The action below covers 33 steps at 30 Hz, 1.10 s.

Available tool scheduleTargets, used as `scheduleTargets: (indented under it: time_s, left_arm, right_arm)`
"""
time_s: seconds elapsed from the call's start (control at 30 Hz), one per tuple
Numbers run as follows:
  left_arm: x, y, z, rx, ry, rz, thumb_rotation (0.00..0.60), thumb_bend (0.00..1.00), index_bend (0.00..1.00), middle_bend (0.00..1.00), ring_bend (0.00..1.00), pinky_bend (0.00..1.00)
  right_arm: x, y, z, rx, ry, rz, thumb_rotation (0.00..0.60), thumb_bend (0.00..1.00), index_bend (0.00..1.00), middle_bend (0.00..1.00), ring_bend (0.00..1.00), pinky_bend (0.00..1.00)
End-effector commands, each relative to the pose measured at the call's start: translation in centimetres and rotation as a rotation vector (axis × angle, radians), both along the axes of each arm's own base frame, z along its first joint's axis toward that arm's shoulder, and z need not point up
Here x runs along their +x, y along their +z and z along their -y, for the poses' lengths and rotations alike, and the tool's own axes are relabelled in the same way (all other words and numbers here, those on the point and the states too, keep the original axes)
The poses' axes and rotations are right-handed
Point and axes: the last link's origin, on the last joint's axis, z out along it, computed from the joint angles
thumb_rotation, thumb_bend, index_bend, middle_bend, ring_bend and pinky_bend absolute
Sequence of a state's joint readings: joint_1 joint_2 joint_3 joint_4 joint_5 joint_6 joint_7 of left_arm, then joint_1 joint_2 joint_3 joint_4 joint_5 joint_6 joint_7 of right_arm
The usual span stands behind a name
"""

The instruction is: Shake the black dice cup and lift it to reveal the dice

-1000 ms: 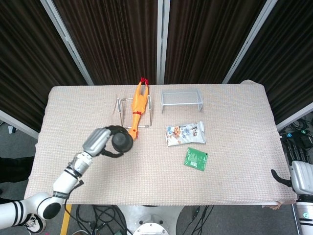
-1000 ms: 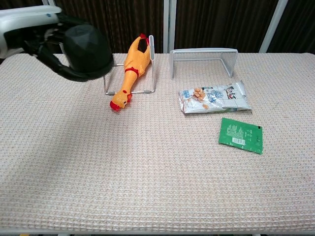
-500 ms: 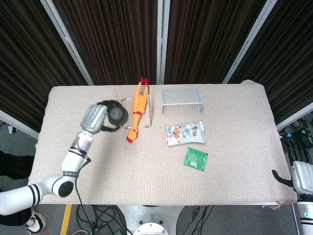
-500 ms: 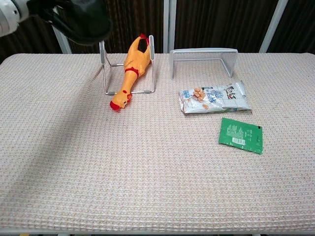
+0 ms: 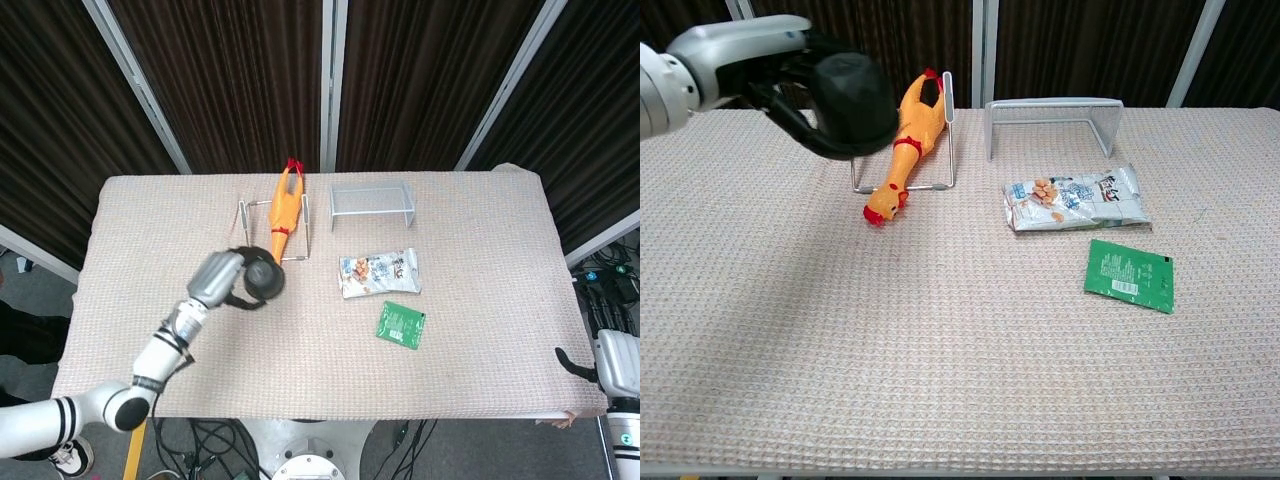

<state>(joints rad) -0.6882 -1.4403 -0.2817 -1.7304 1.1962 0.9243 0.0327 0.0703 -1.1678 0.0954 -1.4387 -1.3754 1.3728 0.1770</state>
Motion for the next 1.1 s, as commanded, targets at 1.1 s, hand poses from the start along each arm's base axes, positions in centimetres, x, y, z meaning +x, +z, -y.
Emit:
scheduleTargets:
  time_s: [1.1]
  left_arm:
    - [-5.7, 1.4, -1.6, -0.03, 0.223, -0.001, 0.6, 0.27, 0.4, 0.49, 0.29, 0.34]
  right_arm:
    - [-0.9, -0.6, 0.3, 0.02, -0.037, 0.004, 0.6, 0.16, 0.0, 0.0, 0.0, 0.0]
